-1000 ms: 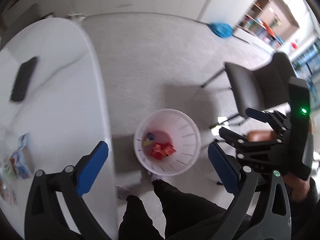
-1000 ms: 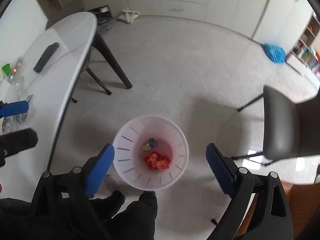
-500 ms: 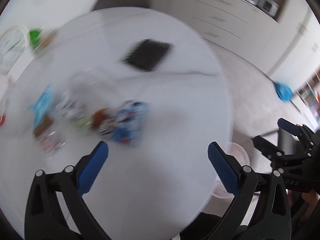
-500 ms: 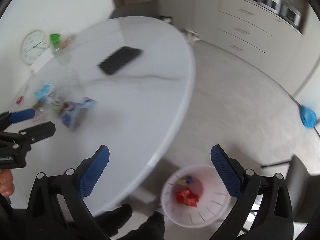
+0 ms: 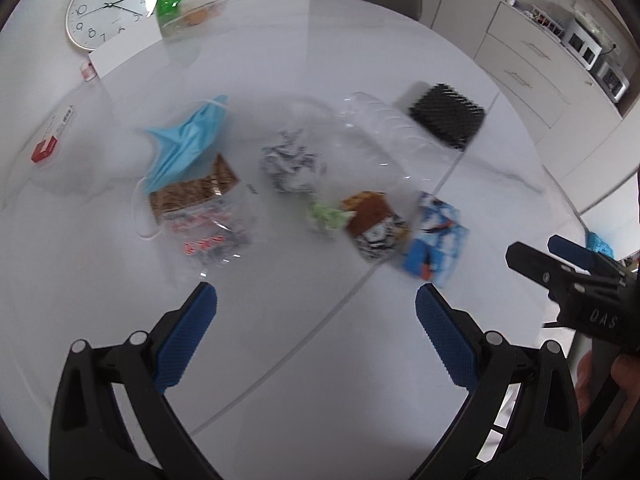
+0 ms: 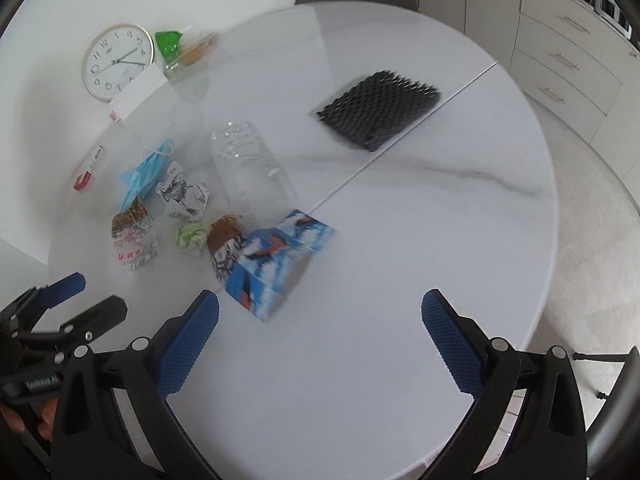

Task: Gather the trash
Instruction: 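Move both tools back over the table toward the remaining trash, then grasp the blue bird-print tissue box with the right tool while the left tool grasps green crumpled paper, then carry both items over the wastebasket and open both tools to drop them, then move both tools back over the remaining trash on the table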

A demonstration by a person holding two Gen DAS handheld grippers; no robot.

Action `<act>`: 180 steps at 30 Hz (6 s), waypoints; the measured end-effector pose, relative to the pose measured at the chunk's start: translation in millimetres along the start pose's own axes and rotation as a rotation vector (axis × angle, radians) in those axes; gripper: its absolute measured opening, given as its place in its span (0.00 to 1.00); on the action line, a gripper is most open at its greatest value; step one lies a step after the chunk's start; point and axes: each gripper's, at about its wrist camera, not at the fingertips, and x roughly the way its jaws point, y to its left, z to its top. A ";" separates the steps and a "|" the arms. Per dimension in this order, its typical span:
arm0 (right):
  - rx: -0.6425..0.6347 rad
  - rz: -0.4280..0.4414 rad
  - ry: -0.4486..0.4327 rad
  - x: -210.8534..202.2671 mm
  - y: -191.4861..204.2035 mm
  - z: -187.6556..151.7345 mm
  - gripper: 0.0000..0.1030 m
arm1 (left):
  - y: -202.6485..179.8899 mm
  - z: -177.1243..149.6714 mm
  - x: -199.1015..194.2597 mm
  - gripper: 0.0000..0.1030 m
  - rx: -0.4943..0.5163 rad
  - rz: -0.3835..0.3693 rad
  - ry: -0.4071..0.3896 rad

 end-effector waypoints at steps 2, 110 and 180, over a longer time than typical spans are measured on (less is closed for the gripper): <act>0.035 -0.001 0.016 12.5 7.2 4.9 0.98 | 6.2 0.1 4.3 0.93 0.006 0.006 0.005; 0.426 -0.294 0.041 -88.9 -233.9 -238.7 0.81 | -318.1 -77.2 -9.9 0.31 0.652 -0.415 0.150; -0.166 -0.054 -0.097 -48.6 10.1 -38.7 0.95 | 12.3 5.0 -21.3 0.93 0.240 0.023 -0.144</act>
